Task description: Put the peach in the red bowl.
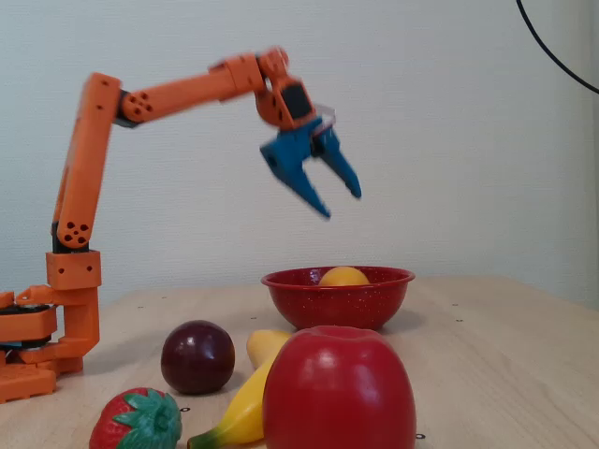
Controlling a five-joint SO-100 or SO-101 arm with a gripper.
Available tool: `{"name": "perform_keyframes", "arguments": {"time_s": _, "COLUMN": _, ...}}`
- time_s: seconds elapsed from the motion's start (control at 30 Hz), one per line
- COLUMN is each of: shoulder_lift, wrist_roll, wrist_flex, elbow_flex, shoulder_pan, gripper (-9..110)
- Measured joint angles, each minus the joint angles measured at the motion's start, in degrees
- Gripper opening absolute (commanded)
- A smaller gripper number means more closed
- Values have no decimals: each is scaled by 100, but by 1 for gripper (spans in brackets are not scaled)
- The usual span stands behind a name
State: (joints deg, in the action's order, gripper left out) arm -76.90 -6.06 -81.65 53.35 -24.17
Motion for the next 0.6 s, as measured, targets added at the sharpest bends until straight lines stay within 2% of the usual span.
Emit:
{"name": "perform_keyframes", "arguments": {"time_s": 0.1, "shoulder_lift": -738, "wrist_roll": 62, "wrist_flex": 0, "elbow_flex": 580, "shoulder_pan": 325, "gripper": 0}}
{"name": "perform_keyframes", "arguments": {"time_s": 0.37, "shoulder_lift": -2522, "wrist_roll": 141, "wrist_flex": -149, "elbow_flex": 2206, "shoulder_pan": 712, "gripper": 0}}
{"name": "perform_keyframes", "arguments": {"time_s": 0.6, "shoulder_lift": -4658, "wrist_roll": 167, "wrist_flex": 413, "elbow_flex": 4482, "shoulder_pan": 1160, "gripper": 0}}
